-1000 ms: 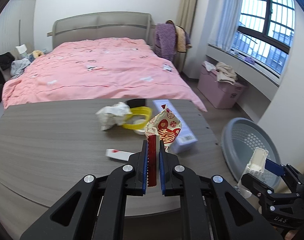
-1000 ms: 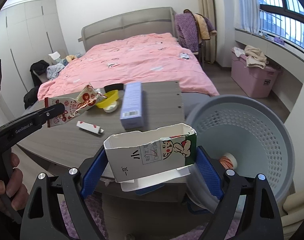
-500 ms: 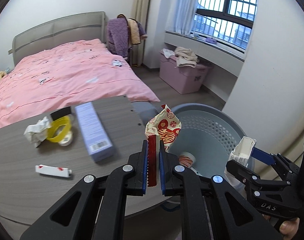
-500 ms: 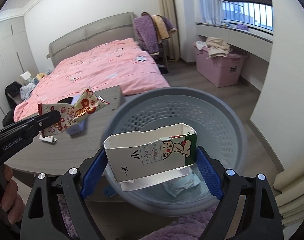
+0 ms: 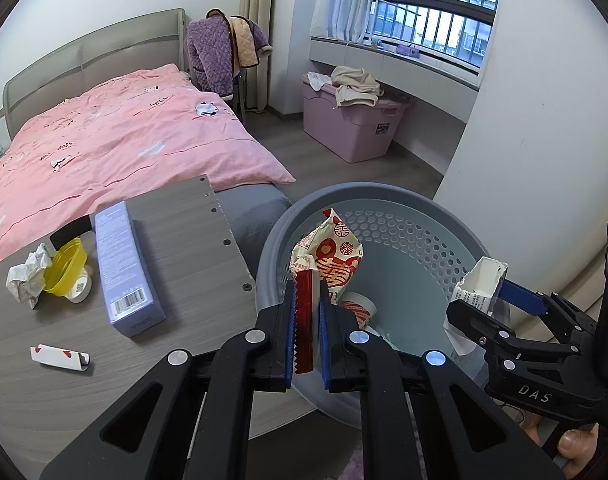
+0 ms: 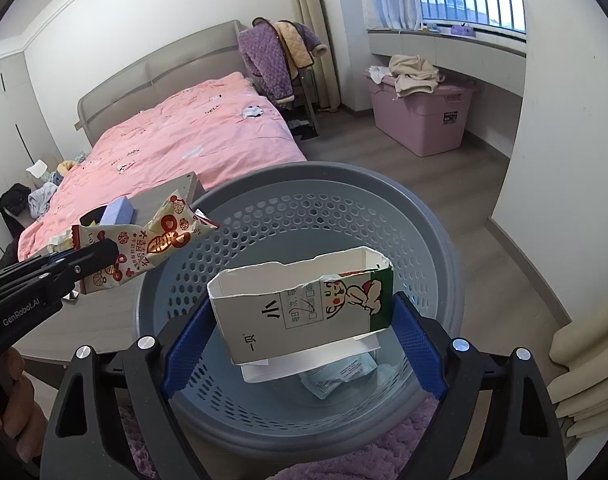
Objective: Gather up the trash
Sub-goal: 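Carry both items over the grey basket and open both grippers to drop them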
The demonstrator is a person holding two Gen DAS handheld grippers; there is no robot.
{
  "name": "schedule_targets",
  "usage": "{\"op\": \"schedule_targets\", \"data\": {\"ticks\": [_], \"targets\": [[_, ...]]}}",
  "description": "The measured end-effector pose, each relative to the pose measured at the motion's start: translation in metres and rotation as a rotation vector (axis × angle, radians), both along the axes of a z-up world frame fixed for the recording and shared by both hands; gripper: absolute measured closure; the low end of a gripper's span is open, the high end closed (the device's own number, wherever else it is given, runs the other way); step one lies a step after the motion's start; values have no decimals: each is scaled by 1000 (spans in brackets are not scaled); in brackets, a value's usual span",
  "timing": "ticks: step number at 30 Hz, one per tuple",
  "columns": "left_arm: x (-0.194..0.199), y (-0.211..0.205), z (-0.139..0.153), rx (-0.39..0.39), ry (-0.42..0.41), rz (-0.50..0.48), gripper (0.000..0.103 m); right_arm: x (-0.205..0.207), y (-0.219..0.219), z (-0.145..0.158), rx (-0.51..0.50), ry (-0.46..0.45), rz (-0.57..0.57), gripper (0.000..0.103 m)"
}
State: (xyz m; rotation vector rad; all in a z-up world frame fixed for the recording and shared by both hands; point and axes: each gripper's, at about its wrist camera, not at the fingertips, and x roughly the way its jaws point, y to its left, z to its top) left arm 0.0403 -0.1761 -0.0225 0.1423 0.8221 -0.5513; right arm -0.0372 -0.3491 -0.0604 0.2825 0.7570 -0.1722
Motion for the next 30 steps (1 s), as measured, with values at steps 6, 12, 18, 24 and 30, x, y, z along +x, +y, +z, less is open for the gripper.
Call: {"op": "schedule_targets", "data": {"ticks": [6,12,18,24,30], "targets": [[7,-11,-6,11,8,-16,93,3,-11,-3,9,2,-2,18],[10,-16,-6,11,7,-17,93,5,-13,-1,16,-13,-4,16],[10,-16,-5,4,5,-3,62,3,-17,2,23,-34,-10,7],[8,-16,-5,7,2,8,56,2,-21,2,37,-36,-21,6],[7,-14,-5,7,6,20,49,0,-18,-2,44,-27,-16,6]]}}
